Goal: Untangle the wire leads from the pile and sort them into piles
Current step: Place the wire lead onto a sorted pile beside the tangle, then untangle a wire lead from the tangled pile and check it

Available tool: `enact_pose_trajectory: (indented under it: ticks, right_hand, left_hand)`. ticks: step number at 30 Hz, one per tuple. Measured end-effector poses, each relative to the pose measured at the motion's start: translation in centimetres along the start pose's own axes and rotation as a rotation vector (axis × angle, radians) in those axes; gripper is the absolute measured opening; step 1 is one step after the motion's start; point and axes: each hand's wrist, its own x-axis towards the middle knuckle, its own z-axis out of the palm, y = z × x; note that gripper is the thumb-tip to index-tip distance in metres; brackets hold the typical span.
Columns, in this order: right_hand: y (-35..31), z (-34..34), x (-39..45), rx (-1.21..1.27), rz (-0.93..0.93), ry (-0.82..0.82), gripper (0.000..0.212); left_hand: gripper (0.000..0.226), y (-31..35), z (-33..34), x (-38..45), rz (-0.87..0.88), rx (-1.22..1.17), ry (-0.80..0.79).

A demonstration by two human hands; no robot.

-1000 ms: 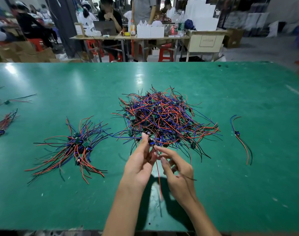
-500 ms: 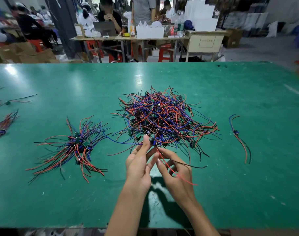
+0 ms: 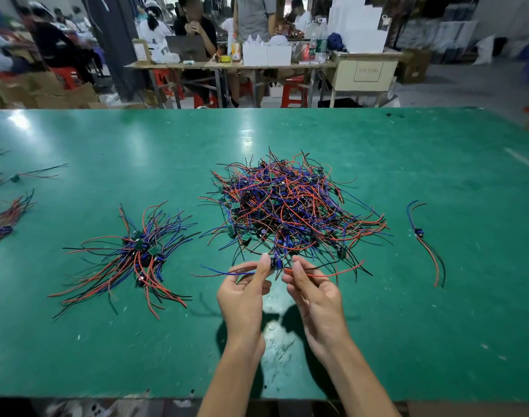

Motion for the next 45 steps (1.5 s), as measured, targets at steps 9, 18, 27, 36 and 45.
enact_pose_trajectory:
  ticks: [9, 18, 27, 36, 45]
  right_hand:
    - [-0.4, -0.7, 0.6, -0.118, 0.050, -0.007, 0.032]
    - [-2.7, -2.5, 2.3, -0.311, -0.052, 0.015, 0.021]
    - [-3.4, -1.9, 3.9, -0.476, -0.092, -0.045, 0.018]
    - [-3.7, -2.7, 4.9, -0.737, -0.273, -0.149, 0.001]
    - [-2.4, -4.0, 3.9, -0.953, -0.405, -0.100, 0.027]
  left_hand:
    - [0.011, -1.0, -1.4, 0.8, 0.070, 0.061, -0.053]
    - [0.020, 0.2, -5.6, 3.9, 0.089, 0.093, -0.029]
    - [0.033, 1.3, -3.3, 2.6, 0.909, 1.011, 0.108]
    - [0.022, -0.9, 1.5, 2.6, 0.140, 0.657, -0.725]
    - [0.021, -2.9, 1.1, 3.0, 0.256, 0.676, -0.526]
